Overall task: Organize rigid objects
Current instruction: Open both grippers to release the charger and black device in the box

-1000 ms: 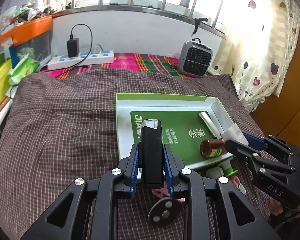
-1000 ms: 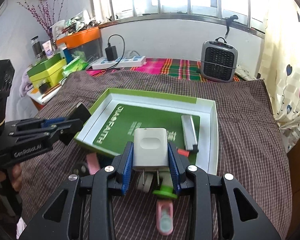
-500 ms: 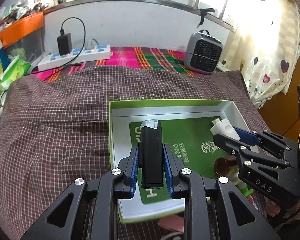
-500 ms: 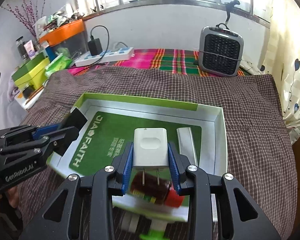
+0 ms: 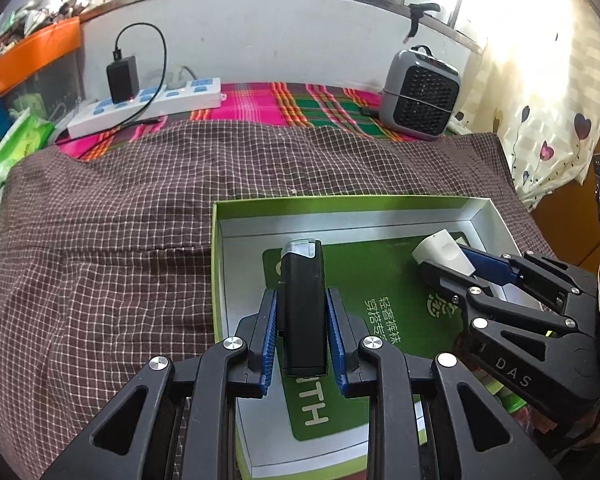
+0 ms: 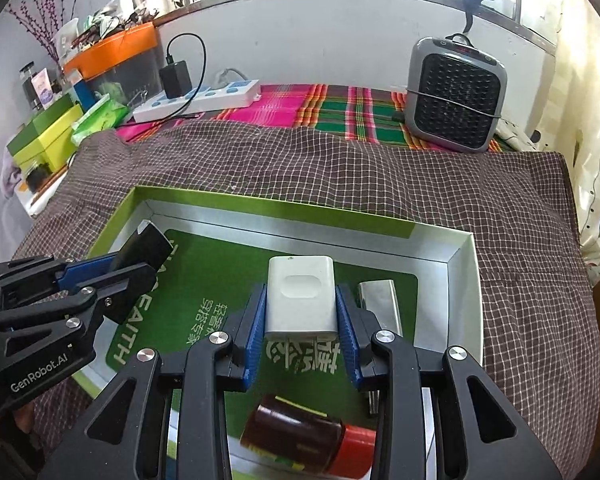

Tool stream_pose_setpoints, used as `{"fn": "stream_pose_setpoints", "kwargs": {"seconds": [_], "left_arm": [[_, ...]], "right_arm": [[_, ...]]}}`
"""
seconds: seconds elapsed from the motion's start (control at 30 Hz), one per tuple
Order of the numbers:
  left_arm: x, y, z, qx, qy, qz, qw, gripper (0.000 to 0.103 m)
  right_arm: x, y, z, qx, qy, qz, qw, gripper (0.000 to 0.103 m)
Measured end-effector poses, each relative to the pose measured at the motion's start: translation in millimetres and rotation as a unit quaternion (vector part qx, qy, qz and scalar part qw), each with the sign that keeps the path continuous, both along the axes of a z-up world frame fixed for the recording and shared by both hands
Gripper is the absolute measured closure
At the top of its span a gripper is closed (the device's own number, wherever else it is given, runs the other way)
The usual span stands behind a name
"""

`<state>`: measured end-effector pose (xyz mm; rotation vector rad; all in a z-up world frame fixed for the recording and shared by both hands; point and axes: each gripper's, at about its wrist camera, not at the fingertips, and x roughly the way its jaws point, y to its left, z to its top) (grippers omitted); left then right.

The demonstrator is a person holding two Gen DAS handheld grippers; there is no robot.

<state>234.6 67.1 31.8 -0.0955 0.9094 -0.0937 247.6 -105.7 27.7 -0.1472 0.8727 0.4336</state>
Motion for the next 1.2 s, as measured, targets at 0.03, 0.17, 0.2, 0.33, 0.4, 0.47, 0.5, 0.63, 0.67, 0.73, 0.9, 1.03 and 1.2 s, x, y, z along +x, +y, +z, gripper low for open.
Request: {"fn": "stream_pose_setpoints", "kwargs": {"seconds": [0.03, 0.17, 0.2, 0.33, 0.4, 0.47, 0.5, 0.63, 0.67, 0.73, 0.9, 1.03, 1.2], "left_arm": [[0.6, -0.7, -0.4, 0.003, -0.001, 0.000, 1.0000, 0.081], [1.6, -4.7, -1.6, 0.011, -0.002, -0.003, 0.9999, 0.081], [1.4, -5.8, -1.8, 0.017, -0.003, -0.003, 0.9998, 0.081], [2.5, -4.4, -2.9, 0.009, -0.001, -0.004, 1.0000, 0.081], [2.5, -4.7, -2.7, 0.011, -0.003, -0.004, 0.9999, 0.081], [2.9, -4.4, -3.1, 0.008, -0.001, -0.005, 1.0000, 0.081], [2.9, -4.0, -3.3, 0.005, -0.001, -0.005, 1.0000, 0.081], [3.2, -4.0, -3.3, 0.005, 0.000, -0.005, 1.0000, 0.081], [3.2, -4.2, -3.4, 0.004, 0.000, -0.004, 1.0000, 0.081], [3.1, -4.2, -3.4, 0.004, 0.000, -0.005, 1.0000, 0.081], [3.0, -3.9, -3.4, 0.002, 0.002, -0.005, 1.0000, 0.079], [1.8, -4.8, -1.7, -0.002, 0.000, -0.008, 1.0000, 0.073], [-0.6, -4.9, 1.4, -0.002, -0.002, -0.004, 1.0000, 0.067]], "right_arm": [[0.3, 0.6, -0.6, -0.001, 0.000, 0.000, 1.000, 0.068], [2.8, 2.0, -2.7, -0.002, 0.006, 0.000, 1.000, 0.068], [3.2, 2.2, -2.6, -0.001, 0.006, 0.001, 1.000, 0.068], [5.0, 2.7, -3.5, -0.003, 0.010, 0.000, 1.000, 0.068], [6.1, 2.8, -4.7, -0.004, 0.015, 0.000, 1.000, 0.068], [6.2, 3.8, -4.7, -0.007, 0.015, 0.000, 1.000, 0.068], [6.4, 4.7, -4.9, -0.009, 0.015, 0.000, 1.000, 0.068], [6.7, 5.6, -5.4, -0.012, 0.015, -0.003, 1.000, 0.068], [6.7, 6.1, -5.4, -0.012, 0.015, -0.003, 1.000, 0.068], [6.5, 6.2, -5.5, -0.013, 0.015, -0.003, 1.000, 0.068], [6.1, 5.4, -5.3, -0.010, 0.017, -0.006, 1.000, 0.068], [5.5, 3.7, -4.5, -0.009, 0.016, -0.011, 1.000, 0.065], [3.3, 0.8, -2.3, 0.000, 0.015, -0.014, 1.000, 0.058]]}}
